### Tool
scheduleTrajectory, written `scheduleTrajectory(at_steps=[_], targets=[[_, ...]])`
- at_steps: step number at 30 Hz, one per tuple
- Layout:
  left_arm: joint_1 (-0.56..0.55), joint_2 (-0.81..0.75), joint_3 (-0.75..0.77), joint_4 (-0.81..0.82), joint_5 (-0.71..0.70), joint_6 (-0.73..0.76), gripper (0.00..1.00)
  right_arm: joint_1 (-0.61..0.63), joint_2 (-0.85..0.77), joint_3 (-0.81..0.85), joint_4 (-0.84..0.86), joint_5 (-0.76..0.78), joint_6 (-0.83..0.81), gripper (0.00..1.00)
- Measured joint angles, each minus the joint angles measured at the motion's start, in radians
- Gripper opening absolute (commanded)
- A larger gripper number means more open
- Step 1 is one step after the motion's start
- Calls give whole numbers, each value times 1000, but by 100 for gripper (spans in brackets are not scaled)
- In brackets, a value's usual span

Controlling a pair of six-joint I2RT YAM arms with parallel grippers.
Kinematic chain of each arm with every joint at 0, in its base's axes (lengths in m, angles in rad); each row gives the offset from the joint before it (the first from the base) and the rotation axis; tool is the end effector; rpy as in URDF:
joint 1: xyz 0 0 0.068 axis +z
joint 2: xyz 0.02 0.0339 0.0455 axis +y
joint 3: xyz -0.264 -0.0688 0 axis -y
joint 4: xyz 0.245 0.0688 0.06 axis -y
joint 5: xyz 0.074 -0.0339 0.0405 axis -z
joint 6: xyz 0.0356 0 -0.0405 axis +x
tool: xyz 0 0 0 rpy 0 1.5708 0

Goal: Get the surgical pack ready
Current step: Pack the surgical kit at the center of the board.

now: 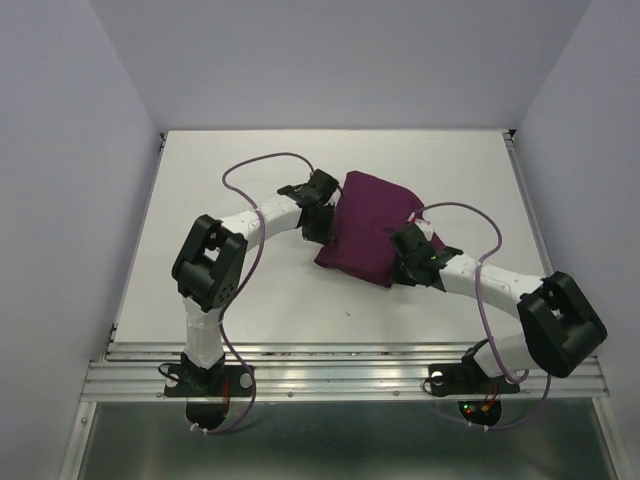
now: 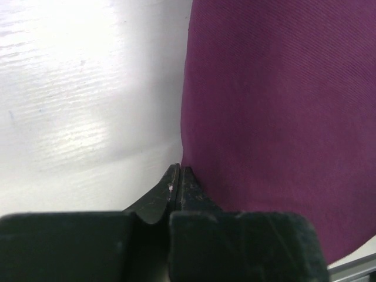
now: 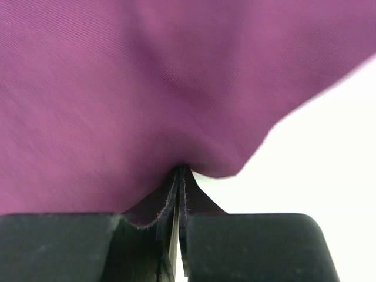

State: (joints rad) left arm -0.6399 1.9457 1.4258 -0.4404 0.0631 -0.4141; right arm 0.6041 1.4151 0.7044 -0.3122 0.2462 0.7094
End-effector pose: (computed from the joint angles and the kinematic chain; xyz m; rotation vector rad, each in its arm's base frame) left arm 0.3371 -0.2537 0.1998 0.3190 2.5835 -0.4835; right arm 0.2193 0.1408 0.1673 0.2232 2.5473 0.1880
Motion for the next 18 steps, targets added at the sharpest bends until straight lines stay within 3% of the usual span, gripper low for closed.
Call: scheduleTrajectory(at_steps=[8, 18], targets=[[74, -109, -12, -23, -27, 10, 0, -57, -224, -11, -114, 132, -36, 8], [76, -47, -43, 26, 9, 9, 0, -121, 33, 106, -72, 124, -90, 4]])
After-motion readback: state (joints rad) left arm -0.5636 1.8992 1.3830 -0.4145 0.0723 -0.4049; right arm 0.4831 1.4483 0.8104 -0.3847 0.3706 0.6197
